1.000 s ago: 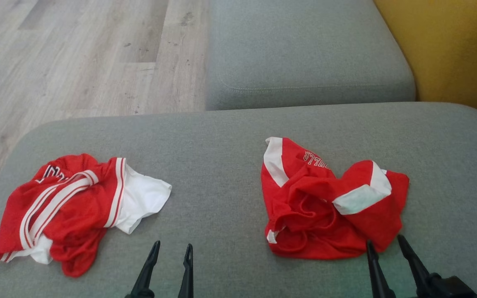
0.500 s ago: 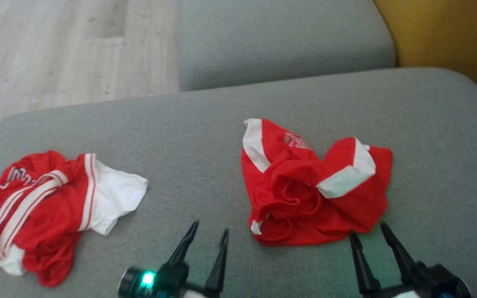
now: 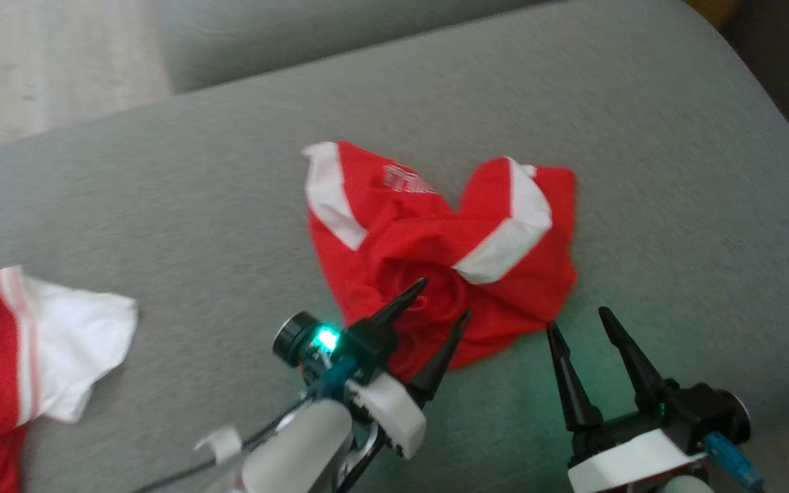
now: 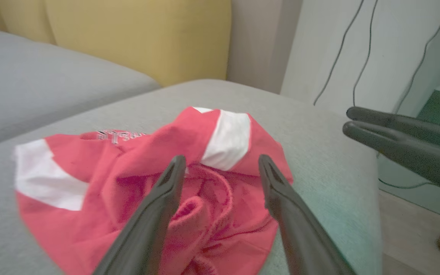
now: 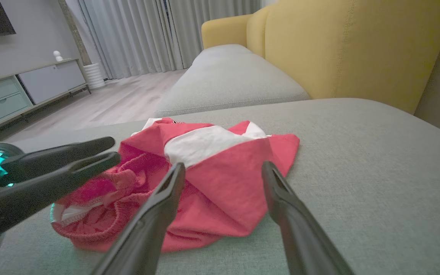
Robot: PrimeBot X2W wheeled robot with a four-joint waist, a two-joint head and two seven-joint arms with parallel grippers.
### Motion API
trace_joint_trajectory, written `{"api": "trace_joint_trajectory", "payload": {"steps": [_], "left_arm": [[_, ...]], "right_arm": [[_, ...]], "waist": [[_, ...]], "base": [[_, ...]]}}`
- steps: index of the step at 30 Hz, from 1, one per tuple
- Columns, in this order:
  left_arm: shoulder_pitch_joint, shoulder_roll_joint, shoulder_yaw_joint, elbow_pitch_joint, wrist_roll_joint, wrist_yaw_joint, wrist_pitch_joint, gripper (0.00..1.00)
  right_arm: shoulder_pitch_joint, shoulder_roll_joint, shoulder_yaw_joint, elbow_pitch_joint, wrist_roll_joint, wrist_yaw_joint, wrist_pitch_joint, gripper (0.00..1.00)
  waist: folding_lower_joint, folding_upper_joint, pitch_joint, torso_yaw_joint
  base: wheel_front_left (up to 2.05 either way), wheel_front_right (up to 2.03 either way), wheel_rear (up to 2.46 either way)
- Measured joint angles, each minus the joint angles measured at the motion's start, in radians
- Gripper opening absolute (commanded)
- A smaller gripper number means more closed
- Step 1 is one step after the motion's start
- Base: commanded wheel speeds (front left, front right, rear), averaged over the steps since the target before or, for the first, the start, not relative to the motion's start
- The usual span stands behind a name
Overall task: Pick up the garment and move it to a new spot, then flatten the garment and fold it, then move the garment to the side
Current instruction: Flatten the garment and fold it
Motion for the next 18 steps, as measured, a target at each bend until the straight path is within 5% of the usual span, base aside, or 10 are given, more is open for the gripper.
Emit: {"api": "trace_joint_trajectory", "payload": {"steps": [5,10,11,12,13,18], "left_arm": [[-0.080,-0.003,-0.070,0.085,-0.090,-0.008,0.053,1.00],[-0.135,-0.003,-0.095,0.189,-0.124,0.085,0.090,1.00],[-0.143,-0.003,-0.097,0.198,-0.134,0.094,0.084,0.90],[-0.150,-0.003,-0.099,0.206,-0.142,0.104,0.072,0.35],[-0.156,-0.003,-0.100,0.213,-0.149,0.108,0.058,0.04],[-0.162,-0.004,-0.123,0.230,-0.174,0.129,-0.011,0.00]], "right_arm": [[-0.004,0.000,0.017,0.001,0.001,0.000,0.000,1.00],[-0.025,0.000,0.016,0.000,0.001,0.000,0.000,1.00],[-0.025,0.000,0.016,0.000,0.001,0.000,0.000,1.00],[-0.025,0.000,0.015,0.000,0.001,0.000,0.000,1.00],[-0.025,0.000,0.013,0.000,0.001,0.000,0.000,1.00],[-0.019,0.001,-0.012,0.000,0.001,0.000,0.000,1.00]], "waist": [[0.0000,0.0000,0.048,-0.077],[0.0000,0.0000,0.084,-0.136],[0.0000,0.0000,0.089,-0.143],[0.0000,0.0000,0.094,-0.149],[0.0000,0.0000,0.096,-0.151],[-0.0002,0.0000,0.081,-0.125]], "base": [[0.00,0.00,0.00],[0.00,0.00,0.00],[0.00,0.00,0.00],[0.00,0.00,0.00],[0.00,0.00,0.00],[0.00,0.00,0.00]]}}
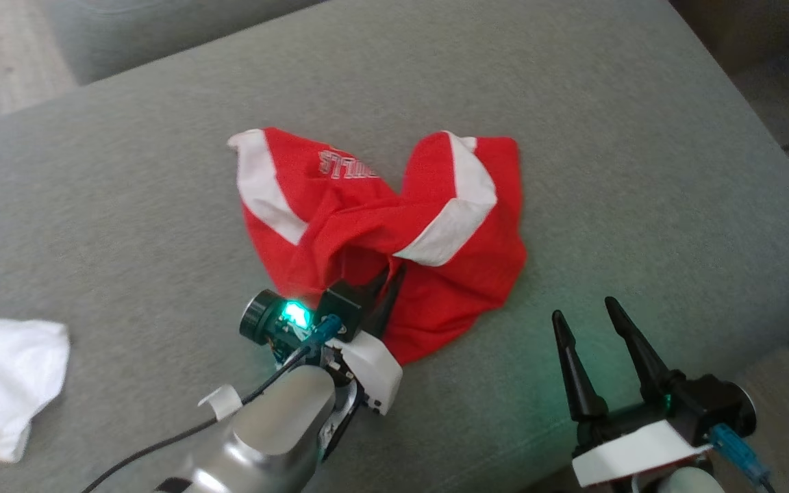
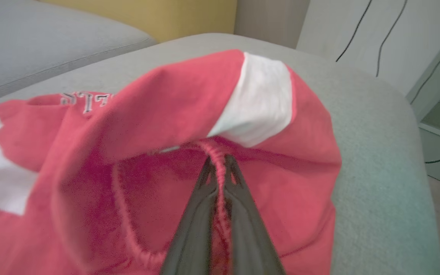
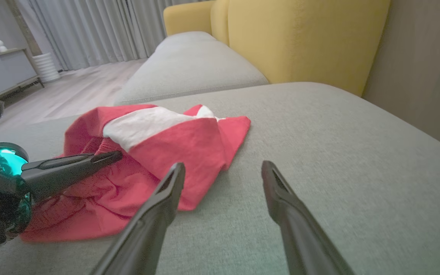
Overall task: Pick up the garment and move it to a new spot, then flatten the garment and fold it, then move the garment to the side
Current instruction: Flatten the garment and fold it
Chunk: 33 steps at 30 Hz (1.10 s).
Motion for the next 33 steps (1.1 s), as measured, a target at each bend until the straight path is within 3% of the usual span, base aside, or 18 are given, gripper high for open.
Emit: {"api": "trace_joint_trajectory", "payload": {"steps": [10,18,22,26,27,29,33], "left_arm": [[-0.014,0.000,0.005,-0.070,0.003,0.031,-0.041,0.00],[0.097,0.052,0.040,-0.272,0.016,0.061,-0.042,0.00],[0.220,0.076,0.013,-0.325,-0.002,0.037,-0.038,0.00],[0.310,0.077,-0.054,-0.329,-0.024,-0.019,-0.010,0.00],[0.321,0.076,-0.063,-0.327,-0.028,-0.024,-0.007,0.11],[0.330,0.070,-0.065,-0.321,-0.052,-0.034,-0.007,1.00],[0.330,0.058,-0.057,-0.320,-0.078,-0.042,-0.012,1.00]], "right_arm": [[0.033,0.000,-0.017,0.001,0.000,0.000,0.000,1.00],[0.050,0.000,-0.029,0.001,-0.002,0.000,0.000,1.00],[0.061,0.000,-0.035,0.000,-0.002,0.000,0.000,1.00],[0.068,-0.001,-0.035,-0.001,-0.003,0.000,0.000,1.00],[0.068,-0.001,-0.034,-0.001,-0.003,0.000,0.000,1.00],[0.068,-0.002,-0.035,-0.001,-0.003,0.000,0.000,1.00],[0.069,-0.006,-0.038,-0.001,-0.003,0.000,0.000,1.00]], "waist": [[-0.0001,0.0000,-0.073,0.139],[-0.0002,0.0000,-0.136,0.294],[-0.0002,0.0000,-0.158,0.347],[-0.0002,0.0000,-0.159,0.367],[-0.0001,0.0000,-0.158,0.366],[-0.0001,0.0000,-0.157,0.362],[-0.0001,0.0000,-0.160,0.353]], "base": [[0.00,0.00,0.00],[0.00,0.00,0.00],[0.00,0.00,0.00],[0.00,0.00,0.00],[0.00,0.00,0.00],[0.00,0.00,0.00],[0.00,0.00,0.00]]}}
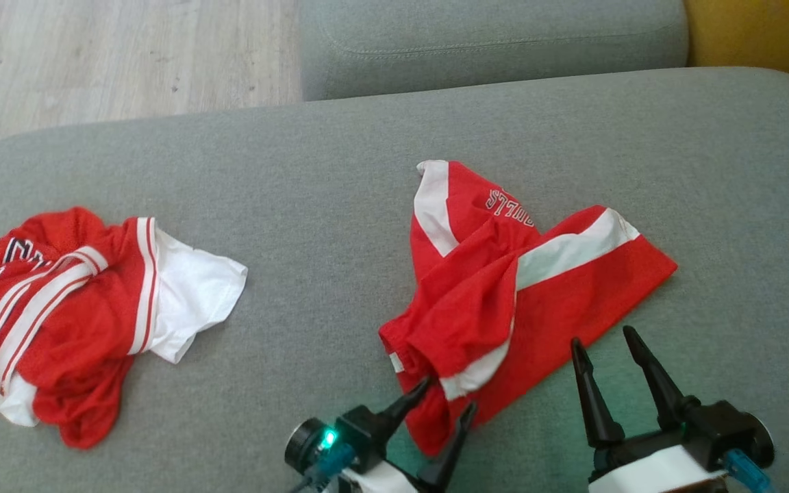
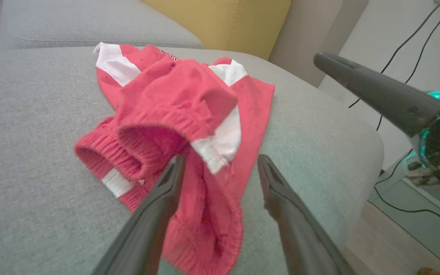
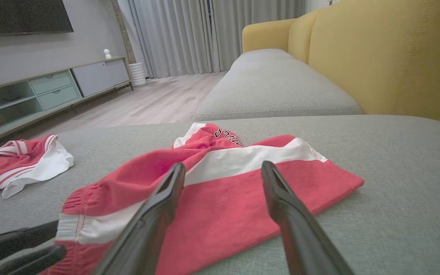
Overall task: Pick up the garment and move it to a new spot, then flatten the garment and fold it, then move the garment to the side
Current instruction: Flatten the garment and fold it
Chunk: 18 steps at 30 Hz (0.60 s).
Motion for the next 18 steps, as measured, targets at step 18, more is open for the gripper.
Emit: {"api": "trace_joint_trajectory", "payload": {"steps": [18], "left_arm": [[-0.010,-0.015,0.021,0.048,-0.079,-0.044,0.069,0.75]], "right_arm": [[0.000,-0.005,-0.001,0.000,0.000,0.000,0.000,1.00]], "waist": [[0.0001,0.0000,0.000,-0.058]], "base": [[0.00,0.00,0.00]]}}
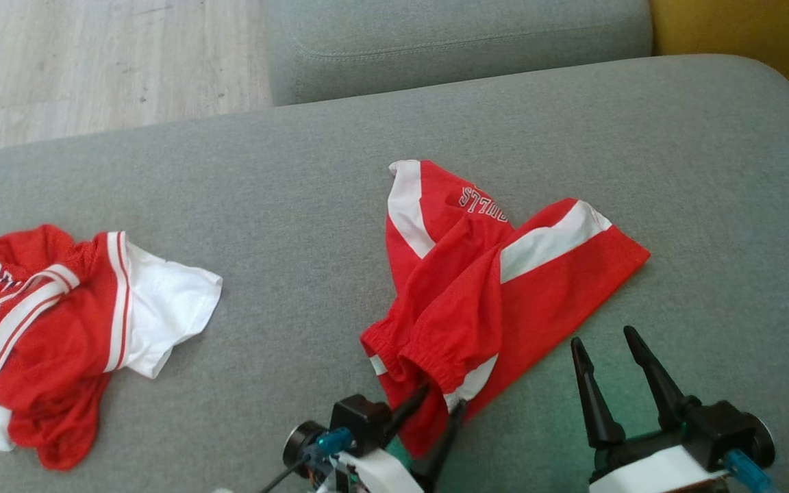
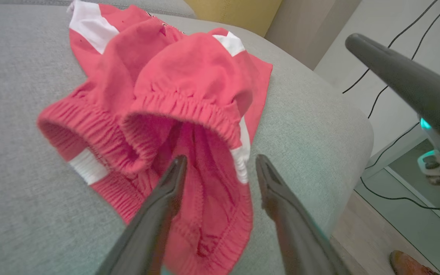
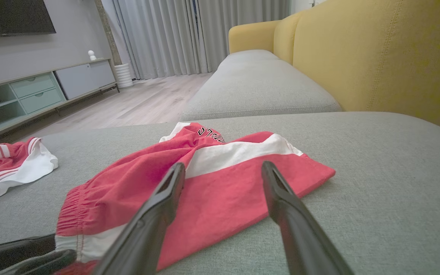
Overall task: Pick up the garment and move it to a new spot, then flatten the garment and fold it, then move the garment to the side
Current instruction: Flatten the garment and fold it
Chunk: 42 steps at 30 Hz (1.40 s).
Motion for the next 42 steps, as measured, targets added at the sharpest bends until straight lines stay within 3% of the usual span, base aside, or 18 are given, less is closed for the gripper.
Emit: {"api": "trace_joint_trajectory", "payload": {"steps": [1,3,4,14,23,29,36,42], "left_arm": [[-0.007,-0.002,-0.003,0.006,0.002,-0.003,0.001,0.58],[-0.020,-0.005,-0.008,0.018,0.006,-0.007,0.001,0.15],[-0.026,-0.007,-0.010,0.024,0.006,-0.007,0.001,0.00],[-0.068,-0.010,-0.030,0.025,0.025,-0.050,-0.024,0.00],[-0.415,-0.012,0.031,0.032,0.019,-0.113,-0.018,0.00],[-0.607,-0.021,0.025,0.054,-0.040,-0.123,0.000,0.00],[-0.819,0.014,-0.047,-0.042,-0.162,-0.130,0.002,0.00],[-0.686,0.156,-0.170,-0.098,-0.260,-0.130,0.027,0.00]], "right_arm": [[0.000,0.000,0.000,0.000,0.000,0.000,0.000,1.00],[0.000,0.000,0.000,0.000,0.000,0.000,0.000,1.00],[0.000,0.000,0.000,0.000,0.000,0.000,0.000,1.00],[0.000,0.000,0.009,0.007,0.000,0.000,0.000,1.00],[-0.002,0.000,0.055,0.013,0.004,0.000,0.000,1.00],[0.001,0.002,0.075,0.016,0.012,0.000,0.000,1.00],[0.055,0.001,0.043,0.013,0.012,0.000,0.000,1.00],[0.058,-0.015,0.024,-0.018,0.012,0.000,0.000,1.00]], "waist": [[0.0000,0.0000,0.001,-0.003],[0.0000,0.0000,0.002,-0.008],[0.0000,0.0000,0.002,-0.011],[0.0000,0.0000,-0.029,-0.056],[0.0000,0.0000,-0.063,-0.204],[0.0000,0.0000,-0.082,-0.286],[-0.0001,0.0000,-0.106,-0.247],[-0.0001,0.0000,-0.113,-0.162]], "base": [[0.00,0.00,0.00],[0.00,0.00,0.00],[0.00,0.00,0.00],[0.00,0.00,0.00],[0.00,0.00,0.00],[0.00,0.00,0.00],[0.00,0.00,0.00],[0.00,0.00,0.00]]}}
